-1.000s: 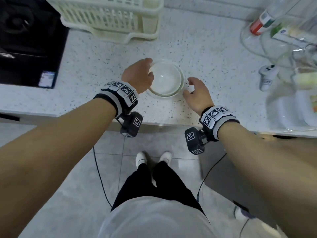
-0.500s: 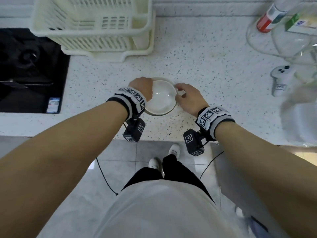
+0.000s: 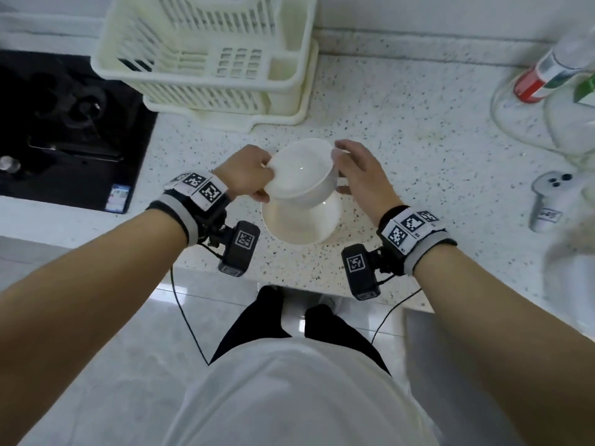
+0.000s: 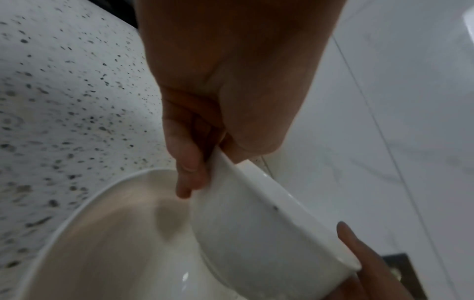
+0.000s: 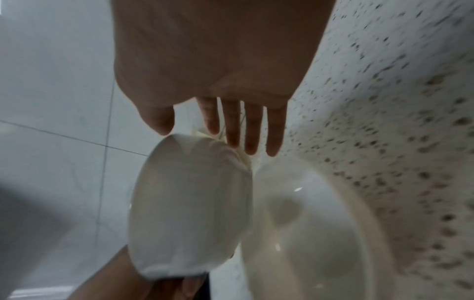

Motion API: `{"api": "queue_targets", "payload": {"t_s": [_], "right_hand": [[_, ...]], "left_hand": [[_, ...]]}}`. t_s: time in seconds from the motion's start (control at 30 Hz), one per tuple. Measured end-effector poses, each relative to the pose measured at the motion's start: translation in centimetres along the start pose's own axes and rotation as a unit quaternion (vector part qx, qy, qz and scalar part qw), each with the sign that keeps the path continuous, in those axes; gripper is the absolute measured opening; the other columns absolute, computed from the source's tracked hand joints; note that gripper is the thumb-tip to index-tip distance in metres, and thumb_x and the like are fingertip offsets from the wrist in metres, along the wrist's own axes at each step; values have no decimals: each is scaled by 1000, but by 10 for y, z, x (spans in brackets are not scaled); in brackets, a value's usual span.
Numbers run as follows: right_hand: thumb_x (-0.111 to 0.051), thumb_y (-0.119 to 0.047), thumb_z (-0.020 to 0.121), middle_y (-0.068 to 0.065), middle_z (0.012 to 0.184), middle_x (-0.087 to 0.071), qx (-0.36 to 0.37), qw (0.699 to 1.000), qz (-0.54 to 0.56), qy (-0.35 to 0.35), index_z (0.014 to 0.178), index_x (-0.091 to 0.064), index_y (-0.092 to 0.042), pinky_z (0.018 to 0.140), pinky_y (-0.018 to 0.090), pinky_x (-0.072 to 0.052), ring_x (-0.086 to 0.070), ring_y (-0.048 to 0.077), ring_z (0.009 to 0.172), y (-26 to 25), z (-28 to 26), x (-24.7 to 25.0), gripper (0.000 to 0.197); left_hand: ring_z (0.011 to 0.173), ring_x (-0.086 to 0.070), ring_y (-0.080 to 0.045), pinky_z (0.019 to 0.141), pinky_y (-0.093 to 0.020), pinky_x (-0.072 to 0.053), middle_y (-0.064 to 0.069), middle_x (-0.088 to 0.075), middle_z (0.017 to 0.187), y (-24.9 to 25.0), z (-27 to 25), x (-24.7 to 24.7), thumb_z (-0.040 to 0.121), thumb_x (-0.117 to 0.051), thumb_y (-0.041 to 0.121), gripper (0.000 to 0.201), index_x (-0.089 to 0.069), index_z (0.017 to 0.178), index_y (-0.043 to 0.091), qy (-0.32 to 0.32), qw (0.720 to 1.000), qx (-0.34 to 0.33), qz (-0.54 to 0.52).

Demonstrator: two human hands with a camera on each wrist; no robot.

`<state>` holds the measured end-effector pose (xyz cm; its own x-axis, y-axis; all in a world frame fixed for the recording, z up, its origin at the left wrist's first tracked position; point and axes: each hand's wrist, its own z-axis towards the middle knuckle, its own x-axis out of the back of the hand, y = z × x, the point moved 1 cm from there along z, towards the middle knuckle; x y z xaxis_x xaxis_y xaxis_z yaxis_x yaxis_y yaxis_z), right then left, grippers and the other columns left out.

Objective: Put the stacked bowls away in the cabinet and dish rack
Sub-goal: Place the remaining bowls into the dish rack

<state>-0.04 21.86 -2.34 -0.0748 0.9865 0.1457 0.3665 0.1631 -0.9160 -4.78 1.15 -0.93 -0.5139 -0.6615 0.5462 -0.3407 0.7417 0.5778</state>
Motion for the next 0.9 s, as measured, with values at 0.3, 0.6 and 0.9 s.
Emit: {"api": "queue_targets", "payload": {"t_s": [0.3, 0.6, 0.9], "right_hand": [[-31, -62, 98, 4, 105, -62, -118, 968, 222, 13, 103, -53, -26, 89, 50, -58, -69, 25, 97, -75, 12, -31, 42], [-40, -55, 95, 10, 121, -61, -140, 947, 286, 35, 126, -54, -15, 72, 44, -61, -70, 32, 99, -94, 37, -56, 53], [-40, -33, 87, 14, 127, -60, -93, 956, 277, 17, 129, -51, -13, 91, 54, -56, -59, 35, 117, -109, 64, -91, 48]], "left_hand": [[50, -60, -17, 46, -19, -48, -12, -69, 64, 18, -6, 55, 89, -56, 27, 26, -64, 82, 3, -20, 961, 15, -275], [57, -61, -20, 50, -23, -50, -8, -64, 67, 9, 4, 95, 93, -55, 40, 30, -60, 85, 11, -55, 941, -6, -335], [68, -69, -31, 61, -34, -56, -17, -68, 79, 2, 1, 128, 97, -41, 36, 38, -57, 111, 4, -72, 947, -21, -312]]}}
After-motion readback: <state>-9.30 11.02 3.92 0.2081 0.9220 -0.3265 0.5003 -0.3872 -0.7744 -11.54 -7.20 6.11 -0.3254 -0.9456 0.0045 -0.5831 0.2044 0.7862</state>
